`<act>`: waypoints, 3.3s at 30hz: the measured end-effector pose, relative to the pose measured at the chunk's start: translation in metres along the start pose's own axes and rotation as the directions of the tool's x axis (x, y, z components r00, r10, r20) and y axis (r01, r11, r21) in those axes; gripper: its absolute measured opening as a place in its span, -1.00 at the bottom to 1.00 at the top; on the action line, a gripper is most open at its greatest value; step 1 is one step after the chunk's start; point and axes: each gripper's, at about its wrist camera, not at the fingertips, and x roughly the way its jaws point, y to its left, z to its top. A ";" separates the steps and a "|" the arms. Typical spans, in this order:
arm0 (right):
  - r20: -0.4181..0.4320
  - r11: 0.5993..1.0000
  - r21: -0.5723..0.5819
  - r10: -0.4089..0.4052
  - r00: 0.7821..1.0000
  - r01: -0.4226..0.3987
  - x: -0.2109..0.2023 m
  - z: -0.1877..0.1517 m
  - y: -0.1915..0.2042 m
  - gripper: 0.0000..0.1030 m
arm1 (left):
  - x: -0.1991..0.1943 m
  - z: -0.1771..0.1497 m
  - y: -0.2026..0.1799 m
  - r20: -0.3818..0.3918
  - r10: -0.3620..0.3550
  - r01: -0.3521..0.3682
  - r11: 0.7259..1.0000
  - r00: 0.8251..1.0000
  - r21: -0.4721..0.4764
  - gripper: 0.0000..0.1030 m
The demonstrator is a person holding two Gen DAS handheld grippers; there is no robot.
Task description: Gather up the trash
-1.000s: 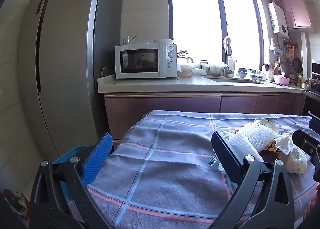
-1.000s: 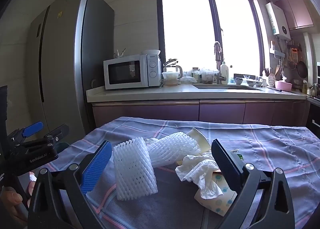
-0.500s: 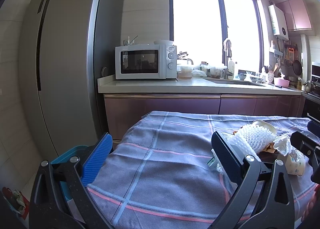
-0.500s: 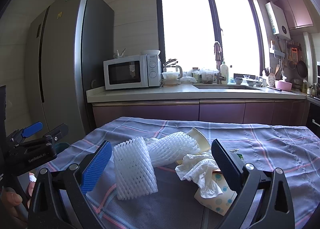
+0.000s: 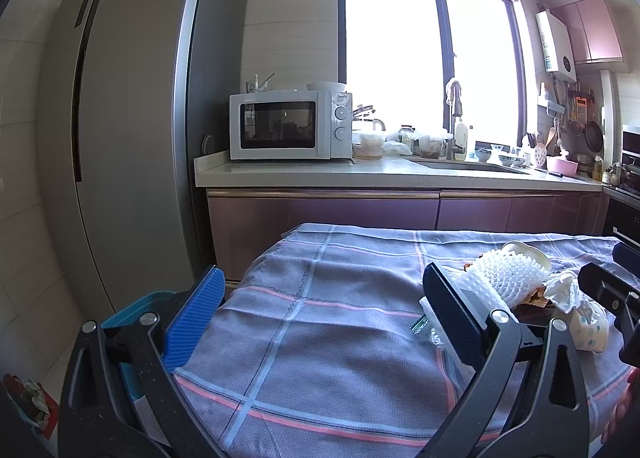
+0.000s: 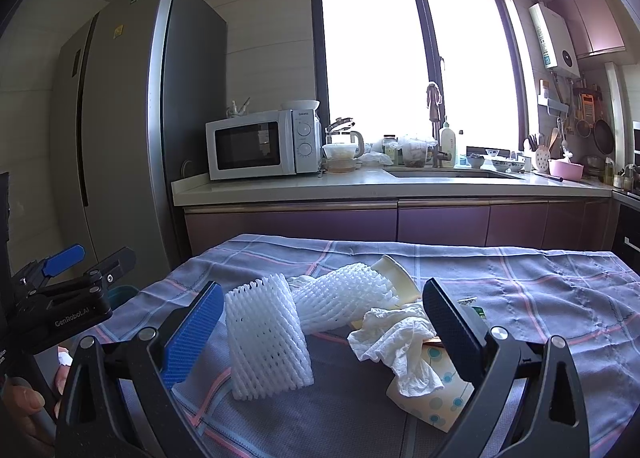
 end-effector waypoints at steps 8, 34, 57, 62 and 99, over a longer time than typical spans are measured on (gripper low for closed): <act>-0.002 1.000 0.002 0.000 1.000 0.000 0.000 0.000 -0.001 0.87 | -0.001 -0.001 -0.001 -0.001 -0.003 0.003 1.000 1.000 -0.001 0.90; -0.009 1.000 0.013 0.005 1.000 -0.005 0.002 0.000 -0.005 0.87 | 0.002 -0.001 -0.003 -0.016 -0.017 0.017 1.000 1.000 -0.004 0.90; -0.148 0.997 0.067 -0.038 0.988 0.049 0.026 -0.015 -0.045 0.81 | 0.060 -0.027 -0.032 -0.287 -0.311 0.304 0.950 0.906 -0.069 0.90; -0.196 0.997 0.072 -0.023 0.980 0.037 0.031 -0.025 -0.051 0.48 | 0.091 -0.043 -0.050 -0.393 -0.445 0.424 0.894 0.805 -0.145 0.90; -0.202 0.869 0.013 0.486 0.850 -0.494 0.064 0.030 0.087 -0.81 | 0.069 -0.002 0.121 -0.295 -0.377 0.293 0.910 0.878 -0.292 -0.74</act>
